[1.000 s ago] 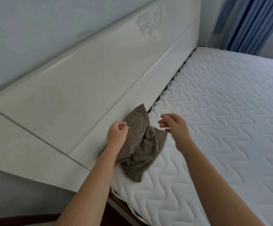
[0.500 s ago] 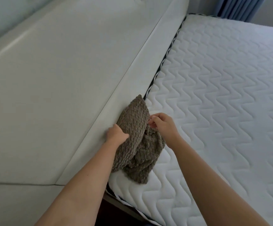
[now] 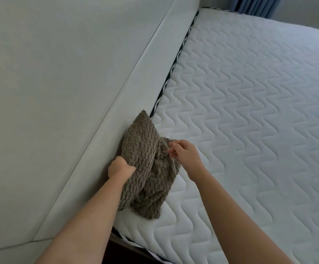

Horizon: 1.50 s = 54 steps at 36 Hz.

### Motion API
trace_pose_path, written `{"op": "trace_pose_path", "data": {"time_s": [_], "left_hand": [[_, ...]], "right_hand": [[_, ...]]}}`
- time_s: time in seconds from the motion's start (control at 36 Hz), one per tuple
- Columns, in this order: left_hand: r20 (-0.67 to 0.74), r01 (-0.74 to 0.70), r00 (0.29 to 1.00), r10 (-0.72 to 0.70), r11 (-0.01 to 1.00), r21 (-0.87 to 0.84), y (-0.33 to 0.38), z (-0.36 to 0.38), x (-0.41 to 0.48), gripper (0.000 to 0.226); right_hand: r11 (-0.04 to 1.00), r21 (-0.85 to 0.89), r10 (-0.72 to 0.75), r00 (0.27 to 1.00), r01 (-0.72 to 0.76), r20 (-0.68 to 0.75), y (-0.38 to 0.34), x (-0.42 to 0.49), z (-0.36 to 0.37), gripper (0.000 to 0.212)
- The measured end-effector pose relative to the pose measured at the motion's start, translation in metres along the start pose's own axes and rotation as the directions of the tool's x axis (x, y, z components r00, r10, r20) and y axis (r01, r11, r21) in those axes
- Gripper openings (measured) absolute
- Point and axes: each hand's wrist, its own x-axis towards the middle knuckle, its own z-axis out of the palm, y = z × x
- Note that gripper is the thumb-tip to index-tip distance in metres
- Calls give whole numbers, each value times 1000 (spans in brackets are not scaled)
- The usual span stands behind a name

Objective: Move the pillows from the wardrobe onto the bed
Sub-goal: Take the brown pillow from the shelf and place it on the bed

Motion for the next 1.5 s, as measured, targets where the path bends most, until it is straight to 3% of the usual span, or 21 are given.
{"op": "trace_pose_path", "data": {"time_s": [0.17,0.31,0.42,0.5,0.67,0.78,0.89,1.06,1.22,1.33,1.39,1.44,1.47,1.5], "left_hand": [[-73,-59,996,53,995,-85,28,-17,-12,47],[-90,-130,990,105,927,-352,55,-31,-31,24],[-28,-152,985,169,785,-601,78,-37,-52,15],[47,-123,973,227,675,-728,100,-31,-66,13],[285,96,922,262,559,-824,133,1,-68,29],[435,218,878,203,638,-738,124,30,-34,29],[447,219,889,103,762,-610,88,67,12,46],[305,142,952,15,861,-488,33,102,64,39],[94,-18,994,58,927,-375,11,97,105,30],[-68,-175,982,175,985,7,16,95,102,51],[-216,-393,879,425,903,177,25,103,89,52],[-292,-623,677,676,737,263,38,118,77,50],[-279,-686,596,753,658,312,44,126,72,53],[-222,-717,564,795,605,347,48,134,70,55]], "right_hand": [[1000,-4,27,1000,-27,0,4,0,-12,16],[999,-12,45,999,-45,5,10,2,-23,13],[998,-25,61,998,-62,-17,16,6,-38,15],[999,-33,38,992,-42,-119,22,10,-58,12],[987,-145,-118,918,67,-379,26,23,-107,24],[978,-206,-87,956,29,-281,41,40,-113,11],[944,-326,15,992,-54,-122,76,60,-95,14],[922,-366,137,991,-127,2,128,81,-71,28],[891,-448,81,997,-73,-1,151,102,-58,37],[838,-545,-32,999,24,-6,155,113,-39,44],[815,-576,-81,997,64,-5,155,116,-25,45],[774,-620,-161,987,127,1,155,121,-11,47],[743,-650,-199,980,161,15,156,124,-4,49],[711,-679,-219,975,185,35,157,127,3,51]]}}
